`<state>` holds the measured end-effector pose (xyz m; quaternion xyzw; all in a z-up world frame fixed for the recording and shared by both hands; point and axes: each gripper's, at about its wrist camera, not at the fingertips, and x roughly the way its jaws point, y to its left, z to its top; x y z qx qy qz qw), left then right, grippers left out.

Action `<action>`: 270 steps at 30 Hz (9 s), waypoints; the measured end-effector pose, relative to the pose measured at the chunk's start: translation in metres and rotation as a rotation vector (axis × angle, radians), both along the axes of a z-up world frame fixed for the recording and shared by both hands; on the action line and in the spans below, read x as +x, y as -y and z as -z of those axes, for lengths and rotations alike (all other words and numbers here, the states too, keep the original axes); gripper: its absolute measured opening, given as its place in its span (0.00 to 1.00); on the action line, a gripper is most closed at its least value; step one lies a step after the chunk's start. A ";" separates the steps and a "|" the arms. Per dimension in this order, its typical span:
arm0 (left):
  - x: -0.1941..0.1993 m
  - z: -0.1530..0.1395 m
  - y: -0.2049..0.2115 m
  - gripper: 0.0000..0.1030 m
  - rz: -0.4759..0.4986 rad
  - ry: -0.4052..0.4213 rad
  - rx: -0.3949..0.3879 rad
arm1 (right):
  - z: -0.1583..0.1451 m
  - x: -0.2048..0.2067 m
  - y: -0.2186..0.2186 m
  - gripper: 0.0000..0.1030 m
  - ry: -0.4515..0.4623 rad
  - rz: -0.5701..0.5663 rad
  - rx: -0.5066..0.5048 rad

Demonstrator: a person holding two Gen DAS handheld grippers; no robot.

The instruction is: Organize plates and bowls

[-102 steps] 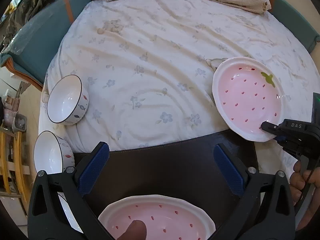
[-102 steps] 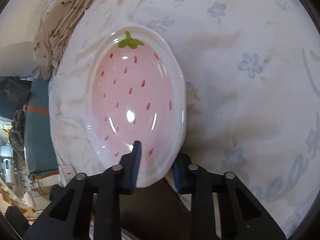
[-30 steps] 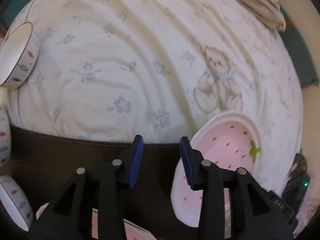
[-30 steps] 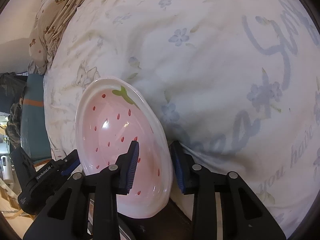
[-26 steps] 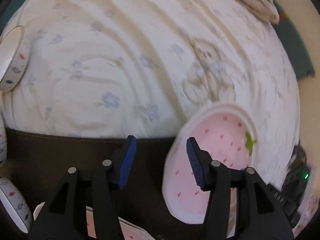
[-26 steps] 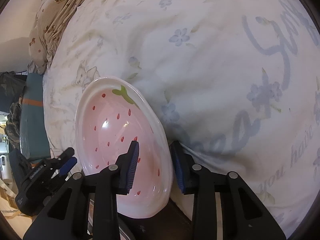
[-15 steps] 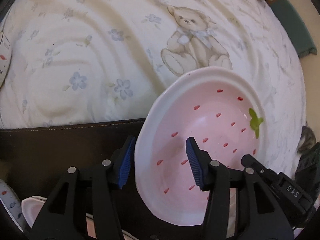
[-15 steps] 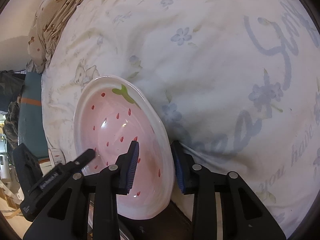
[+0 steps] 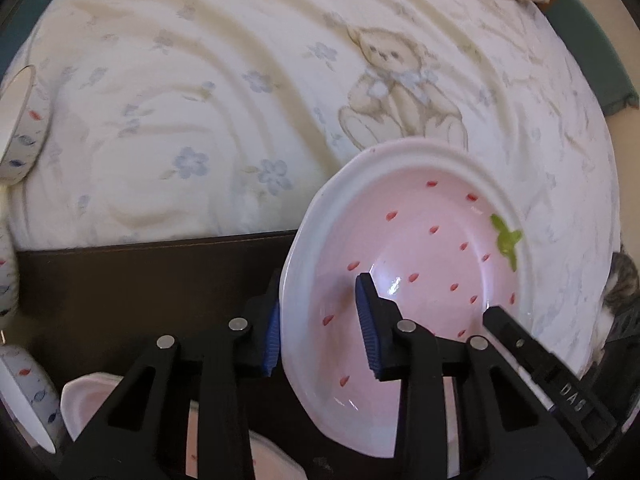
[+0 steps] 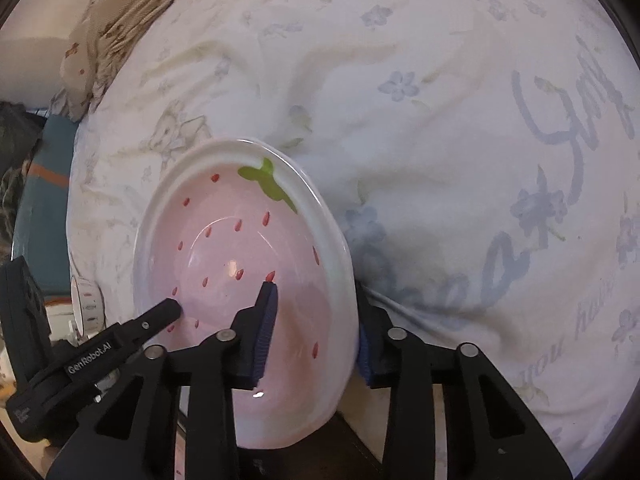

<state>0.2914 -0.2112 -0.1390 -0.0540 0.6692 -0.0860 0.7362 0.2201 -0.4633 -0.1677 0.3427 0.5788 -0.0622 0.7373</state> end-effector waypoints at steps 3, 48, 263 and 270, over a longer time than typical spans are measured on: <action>-0.002 -0.012 -0.013 0.29 -0.006 0.017 0.001 | -0.005 -0.001 -0.005 0.36 0.022 -0.028 0.037; -0.154 -0.045 -0.168 0.29 -0.106 0.052 0.025 | -0.058 -0.096 -0.186 0.16 0.161 -0.366 0.027; -0.120 -0.058 -0.127 0.04 0.189 0.103 -0.019 | -0.095 -0.073 -0.225 0.14 0.045 -0.501 -0.116; -0.120 -0.051 -0.126 0.04 0.208 0.101 -0.020 | -0.084 -0.075 -0.221 0.15 0.034 -0.503 -0.087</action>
